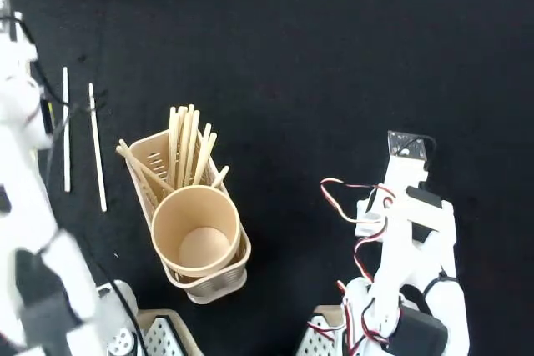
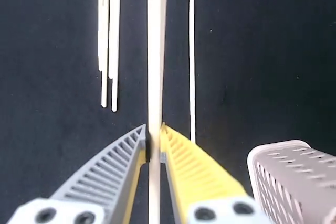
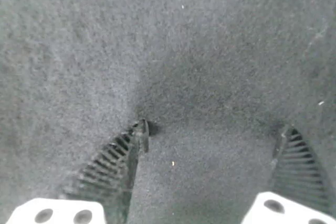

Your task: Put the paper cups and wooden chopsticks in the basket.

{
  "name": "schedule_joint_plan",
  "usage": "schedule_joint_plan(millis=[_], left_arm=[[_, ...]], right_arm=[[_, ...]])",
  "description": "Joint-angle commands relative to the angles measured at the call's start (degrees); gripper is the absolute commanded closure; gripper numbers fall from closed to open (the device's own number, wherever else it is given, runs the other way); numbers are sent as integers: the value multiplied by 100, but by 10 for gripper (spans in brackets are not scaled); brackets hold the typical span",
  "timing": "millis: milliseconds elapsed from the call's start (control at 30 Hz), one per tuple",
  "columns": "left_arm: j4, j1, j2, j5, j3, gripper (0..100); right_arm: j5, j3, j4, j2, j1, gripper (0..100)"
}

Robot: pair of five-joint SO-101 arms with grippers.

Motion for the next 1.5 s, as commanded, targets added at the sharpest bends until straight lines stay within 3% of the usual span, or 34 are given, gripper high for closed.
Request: schedule_joint_plan(millis=[0, 133, 300, 467, 667, 800, 1000, 1267, 1467], left_arm=[[-756, 75, -1811, 26, 1182, 971], [-1530, 75, -2927, 290, 2079, 971], [-2207, 119, -3613, 1626, 2308, 971], [-2927, 1200, -4088, 2374, 2097, 972], [-3253, 2905, -4246, 2330, 1851, 972], [-3297, 3679, -4492, 2330, 2035, 972], [-3481, 3811, -5143, 2321, 2967, 972], [-5266, 3855, -6637, 1987, 5675, 972], [-5143, 3855, -7367, 1943, 6484, 971]], right_arm=[[35, 31, -9, -57, 35, 616], [35, 31, -9, -57, 35, 616], [35, 31, -9, -57, 35, 616], [35, 31, -18, -57, 26, 616], [35, 31, -18, -57, 26, 616], [35, 31, -18, -57, 44, 616], [35, 31, -18, -57, 53, 616], [35, 31, -18, -66, 53, 616], [35, 31, -18, -66, 53, 616]])
